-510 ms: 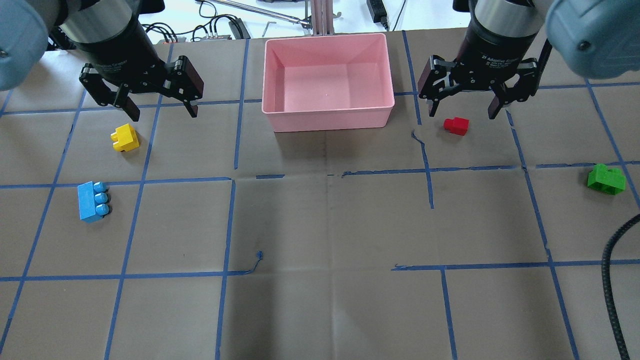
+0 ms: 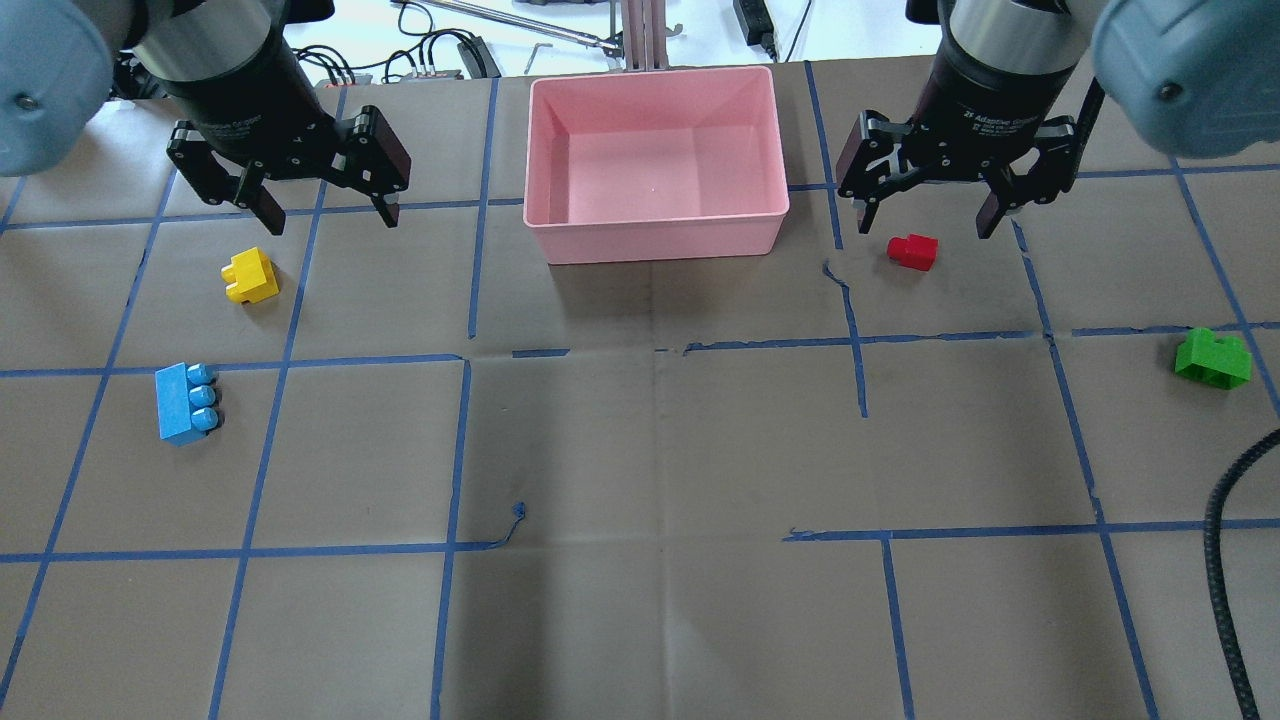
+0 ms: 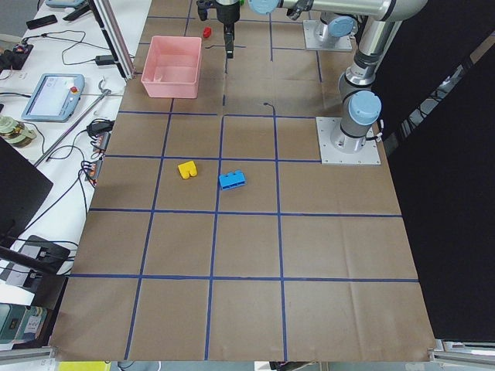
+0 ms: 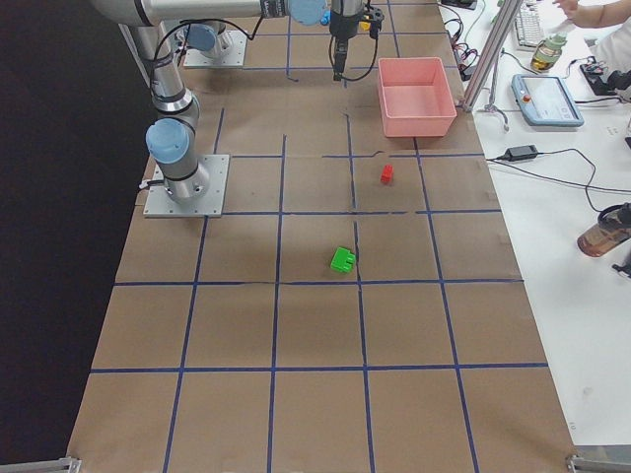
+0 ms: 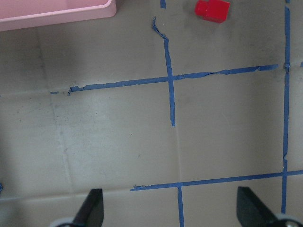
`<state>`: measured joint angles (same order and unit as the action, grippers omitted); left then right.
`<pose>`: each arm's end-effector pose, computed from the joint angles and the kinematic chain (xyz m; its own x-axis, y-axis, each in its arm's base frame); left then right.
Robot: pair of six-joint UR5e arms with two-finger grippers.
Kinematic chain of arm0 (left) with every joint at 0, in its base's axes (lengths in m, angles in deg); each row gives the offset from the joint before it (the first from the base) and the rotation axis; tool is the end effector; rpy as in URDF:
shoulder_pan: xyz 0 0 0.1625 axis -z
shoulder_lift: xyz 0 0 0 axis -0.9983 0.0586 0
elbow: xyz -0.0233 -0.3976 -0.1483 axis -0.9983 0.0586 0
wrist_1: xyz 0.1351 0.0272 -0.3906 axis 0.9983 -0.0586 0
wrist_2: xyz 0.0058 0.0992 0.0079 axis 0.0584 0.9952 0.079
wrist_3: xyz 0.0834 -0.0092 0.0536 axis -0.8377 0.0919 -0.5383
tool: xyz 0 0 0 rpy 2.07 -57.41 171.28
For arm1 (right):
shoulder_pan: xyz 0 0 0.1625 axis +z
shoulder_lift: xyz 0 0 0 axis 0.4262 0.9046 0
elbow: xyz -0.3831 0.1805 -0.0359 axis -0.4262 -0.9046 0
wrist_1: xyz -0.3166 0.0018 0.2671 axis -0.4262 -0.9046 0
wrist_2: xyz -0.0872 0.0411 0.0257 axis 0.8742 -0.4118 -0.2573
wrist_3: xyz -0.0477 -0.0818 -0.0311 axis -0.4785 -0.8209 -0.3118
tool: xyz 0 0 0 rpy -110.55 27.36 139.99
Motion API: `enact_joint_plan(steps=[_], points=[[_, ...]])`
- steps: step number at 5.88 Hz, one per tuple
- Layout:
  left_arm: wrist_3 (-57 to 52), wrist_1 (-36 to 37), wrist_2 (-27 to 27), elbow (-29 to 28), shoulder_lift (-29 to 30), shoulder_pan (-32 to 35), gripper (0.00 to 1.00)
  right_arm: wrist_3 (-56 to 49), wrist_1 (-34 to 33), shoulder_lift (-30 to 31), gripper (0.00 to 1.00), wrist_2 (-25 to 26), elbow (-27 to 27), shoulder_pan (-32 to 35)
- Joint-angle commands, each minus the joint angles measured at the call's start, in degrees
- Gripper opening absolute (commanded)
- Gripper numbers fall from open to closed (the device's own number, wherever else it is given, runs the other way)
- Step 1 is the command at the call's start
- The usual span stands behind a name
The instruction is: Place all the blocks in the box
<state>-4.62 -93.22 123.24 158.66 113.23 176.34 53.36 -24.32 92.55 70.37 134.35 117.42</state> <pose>-0.1296 -0.5117 0.5086 -0.9991 -0.0415 -0.0101 -0.0416 0.9991 0.0098 0.1539 -0.4988 0.4909 -0.9948 0.1016 -0.0078 0.1011 0.9938 0.0463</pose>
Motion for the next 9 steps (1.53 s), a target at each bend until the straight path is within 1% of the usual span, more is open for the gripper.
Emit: enact_joint_plan(steps=[1,2,3,4,5,6,7,8,9], points=[[-0.4,0.0,-0.5,0.6,-0.9,-2.5,0.99,0.0,0.0,0.0,1.00,0.0,0.0,0.0],[-0.7,0.0,-0.3,1.4,-0.8,-3.4,0.99,0.4,0.2,0.0,1.00,0.0,0.2,-0.1],[-1.2,-0.2,0.5,1.6,0.1,-7.5,0.99,-0.5,-0.2,-0.1,1.00,0.0,0.3,-0.2],[-4.5,0.0,0.5,2.7,0.7,-12.8,0.99,-5.1,-0.6,-0.1,1.00,0.1,0.2,-3.0],[-7.1,0.7,0.8,4.6,2.6,-17.5,0.99,-13.9,-0.6,-0.1,1.00,0.1,0.2,-9.9],[-14.3,4.1,2.0,5.5,6.1,-22.3,0.99,-24.1,-0.7,-0.1,1.00,-0.1,0.1,-16.5],[-18.7,5.6,2.2,6.6,7.6,-25.0,0.99,-31.6,-1.1,-0.2,1.00,1.5,0.2,-21.4],[-23.4,15.3,2.2,8.8,9.9,-26.6,0.97,-34.7,-3.2,-1.2,1.00,2.8,0.2,-27.5],[-27.6,23.7,2.2,11.6,13.0,-29.5,0.98,-34.5,-5.7,-3.6,1.00,2.7,0.0,-33.3]])
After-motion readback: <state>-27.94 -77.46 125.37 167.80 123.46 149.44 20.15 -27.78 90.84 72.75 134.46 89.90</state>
